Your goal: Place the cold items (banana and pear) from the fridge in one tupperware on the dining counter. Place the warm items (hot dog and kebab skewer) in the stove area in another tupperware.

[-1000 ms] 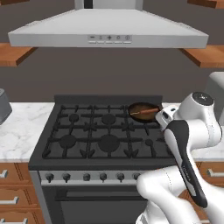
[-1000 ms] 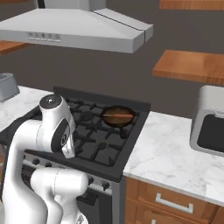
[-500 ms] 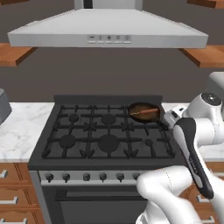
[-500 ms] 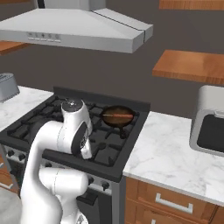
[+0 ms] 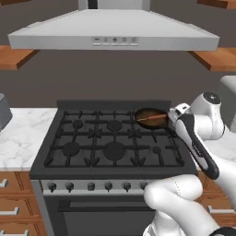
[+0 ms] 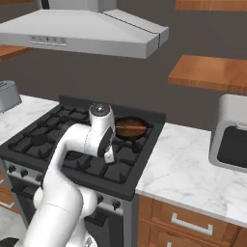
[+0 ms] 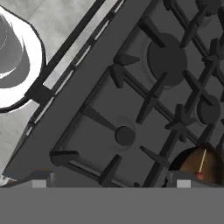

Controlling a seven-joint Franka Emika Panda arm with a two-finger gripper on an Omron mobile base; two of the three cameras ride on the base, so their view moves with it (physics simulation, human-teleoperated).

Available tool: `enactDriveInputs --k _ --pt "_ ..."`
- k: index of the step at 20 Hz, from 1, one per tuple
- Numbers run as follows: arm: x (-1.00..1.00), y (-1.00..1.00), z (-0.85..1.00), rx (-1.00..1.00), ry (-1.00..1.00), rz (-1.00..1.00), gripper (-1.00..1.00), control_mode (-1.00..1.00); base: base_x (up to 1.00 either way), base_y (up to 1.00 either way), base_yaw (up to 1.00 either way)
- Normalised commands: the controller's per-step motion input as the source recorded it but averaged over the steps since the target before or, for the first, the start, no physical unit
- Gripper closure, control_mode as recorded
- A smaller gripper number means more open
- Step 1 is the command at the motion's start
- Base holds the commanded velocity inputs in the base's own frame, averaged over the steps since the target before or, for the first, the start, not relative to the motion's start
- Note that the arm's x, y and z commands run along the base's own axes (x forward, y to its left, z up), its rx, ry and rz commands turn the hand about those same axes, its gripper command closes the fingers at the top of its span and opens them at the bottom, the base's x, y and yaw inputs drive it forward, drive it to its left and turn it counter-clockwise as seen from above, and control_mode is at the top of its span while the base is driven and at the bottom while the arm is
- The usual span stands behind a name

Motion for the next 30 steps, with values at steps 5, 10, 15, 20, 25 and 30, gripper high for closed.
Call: enactDriveInputs --k 5,10,15,20,25,30 --pt "0.81 -0.01 0.0 0.02 0.1 0.0 -1.0 -1.0 0.0 0.0 0.0" --pt "0.96 -0.28 -0.14 0.1 0.04 0.0 -1.0 -1.0 0.0 0.0 0.0" --pt "1.0 -0.29 -0.11 0.14 0.0 0.01 -1.0 -1.0 0.0 0.0 0.0" --pt "0.93 -0.02 -0.09 0.05 0.0 0.0 -1.0 -1.0 0.0 0.0 0.0" --pt "0.75 0.0 -0.47 0.0 0.0 0.0 -1.0 -1.0 0.0 0.0 0.0" --pt "0.65 0.0 -0.55 0.0 0.0 0.0 -1.0 -1.0 0.0 0.0 0.0"
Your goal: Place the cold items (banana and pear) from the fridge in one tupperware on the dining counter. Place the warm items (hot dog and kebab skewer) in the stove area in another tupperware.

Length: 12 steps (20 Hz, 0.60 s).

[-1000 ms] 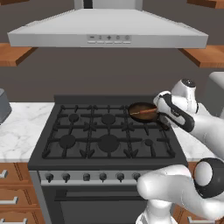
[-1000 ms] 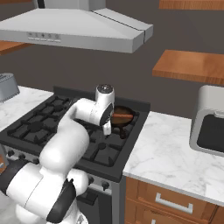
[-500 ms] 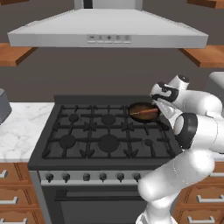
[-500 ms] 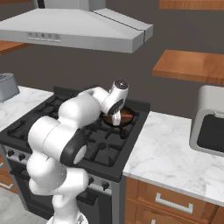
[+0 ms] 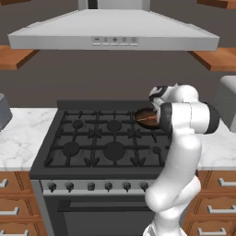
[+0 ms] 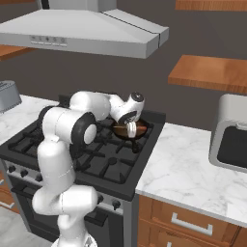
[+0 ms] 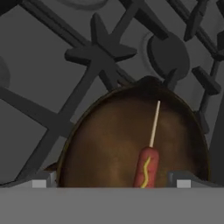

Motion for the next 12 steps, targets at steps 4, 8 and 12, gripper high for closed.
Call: enactDriveInputs --k 4,8,12 --pt "0.7 0.0 -0.29 0.0 0.01 0.0 -1.0 -1.0 0.0 0.0 0.0" --pt "0.69 -0.05 -0.34 0.0 0.04 0.0 -1.0 -1.0 0.0 0.0 0.0" --pt "0.53 -0.08 -0.47 0.0 0.04 0.0 -1.0 -1.0 0.0 0.0 0.0"
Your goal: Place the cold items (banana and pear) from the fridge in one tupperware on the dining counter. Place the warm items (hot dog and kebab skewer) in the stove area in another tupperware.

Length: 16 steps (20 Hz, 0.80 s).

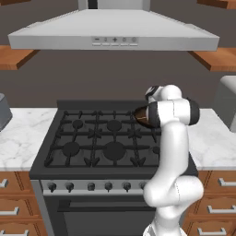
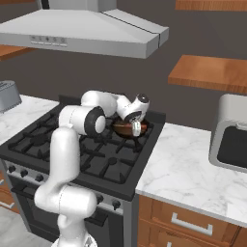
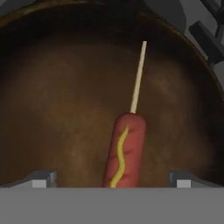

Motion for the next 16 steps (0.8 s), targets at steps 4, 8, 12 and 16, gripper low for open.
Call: enactDriveInputs --k 4,8,12,16 --pt "0.41 -0.03 -0.39 0.0 0.01 0.0 -1.0 -1.0 0.0 0.0 0.0" --pt "0.15 0.03 -0.54 -0.09 0.0 0.0 -1.0 -1.0 0.0 0.0 0.0" --pt "0.0 0.23 -0.83 -0.22 0.0 0.0 -1.0 -1.0 0.0 0.0 0.0" --pt "0.0 0.36 -0.74 -0.24 0.0 0.0 1.0 -1.0 0.0 0.0 0.0"
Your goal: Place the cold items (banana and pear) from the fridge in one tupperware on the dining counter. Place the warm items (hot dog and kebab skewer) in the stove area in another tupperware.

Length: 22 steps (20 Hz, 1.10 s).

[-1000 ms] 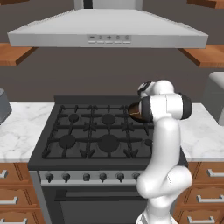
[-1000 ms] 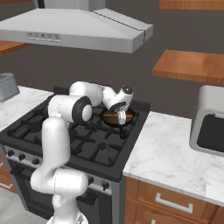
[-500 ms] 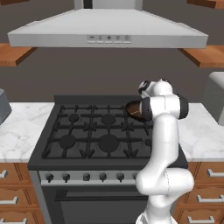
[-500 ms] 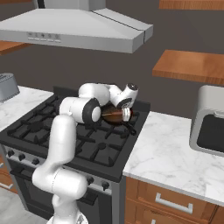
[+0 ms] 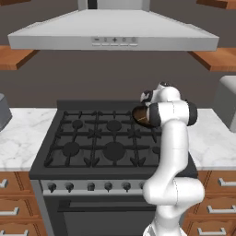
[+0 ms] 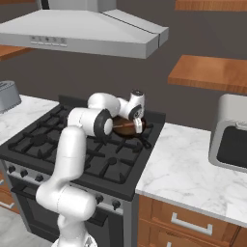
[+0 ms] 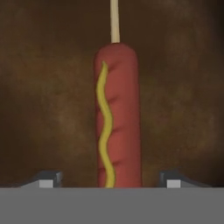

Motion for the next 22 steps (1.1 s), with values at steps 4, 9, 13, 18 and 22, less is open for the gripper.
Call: enactDriveInputs --k 4,9,13,18,22 --pt "-0.09 0.03 -0.57 -0.1 -0.01 0.0 1.0 -1.0 0.0 0.0 0.0" --pt "-0.26 0.0 -0.52 -0.01 -0.06 0.01 1.0 -1.0 0.0 0.0 0.0" --pt "-0.52 0.0 -0.13 0.0 -0.16 0.0 1.0 -1.0 0.0 0.0 0.0" --pt "-0.49 0.08 0.11 0.1 -0.26 0.0 1.0 -1.0 0.0 0.0 0.0" --pt "-0.07 0.42 0.29 0.09 -0.15 0.0 1.0 -1.0 0.0 0.0 0.0"
